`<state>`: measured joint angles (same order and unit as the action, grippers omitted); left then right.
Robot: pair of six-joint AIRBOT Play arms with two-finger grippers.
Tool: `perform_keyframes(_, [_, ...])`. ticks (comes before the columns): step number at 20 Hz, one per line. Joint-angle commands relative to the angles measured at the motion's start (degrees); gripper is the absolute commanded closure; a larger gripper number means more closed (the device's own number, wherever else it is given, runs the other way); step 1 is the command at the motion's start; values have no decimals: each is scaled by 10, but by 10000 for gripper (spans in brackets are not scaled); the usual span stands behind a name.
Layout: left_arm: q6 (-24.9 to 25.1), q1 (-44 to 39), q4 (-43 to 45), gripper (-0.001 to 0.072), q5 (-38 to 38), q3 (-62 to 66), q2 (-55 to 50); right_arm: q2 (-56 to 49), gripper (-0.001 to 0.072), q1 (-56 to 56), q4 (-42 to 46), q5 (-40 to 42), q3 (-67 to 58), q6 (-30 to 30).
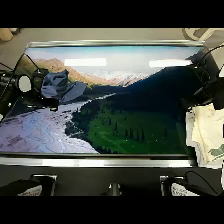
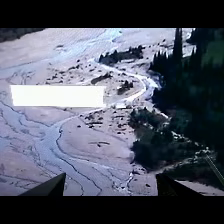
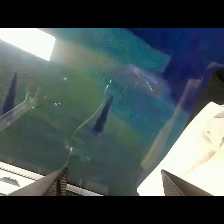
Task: Fold the shirts.
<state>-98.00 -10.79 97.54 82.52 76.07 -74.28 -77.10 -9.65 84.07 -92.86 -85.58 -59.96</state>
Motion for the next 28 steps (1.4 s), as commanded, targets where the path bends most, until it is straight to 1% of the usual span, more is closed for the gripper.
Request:
perform_keyframes(1, [0, 0, 0, 34, 0, 0, 0, 0, 78, 0, 0, 0, 0, 0])
perform_keyframes(14, [0, 0, 0, 34, 0, 0, 0, 0, 78, 0, 0, 0, 0, 0])
perform_keyframes(15, [0, 0, 0, 34, 0, 0, 0, 0, 78, 0, 0, 3, 0, 0])
perform_keyframes(16, [-3, 0, 0, 34, -5, 0, 0, 0, 78, 0, 0, 23, 0, 0])
perform_keyframes(18, [-3, 0, -1, 33, -40, -1, -3, 0, 78, 0, -1, 64, 0, 0])
perform_keyframes(21, [-38, 0, -6, 33, -124, -1, -11, 0, 78, 0, -1, 95, 0, 0])
perform_keyframes(24, [-54, 0, -7, 34, -198, -1, -26, 0, 78, 0, 0, 154, 0, 0])
perform_keyframes(26, [-58, 3, -1, 25, -276, 2, -52, 0, 78, 0, -2, 197, 0, -1])
perform_keyframes(27, [-58, 13, 2, 21, -295, 16, -73, -1, 78, 0, -6, 216, 0, -4])
perform_keyframes(28, [-58, 32, 2, 19, -286, 50, -108, -2, 78, 0, -13, 231, 0, -4])
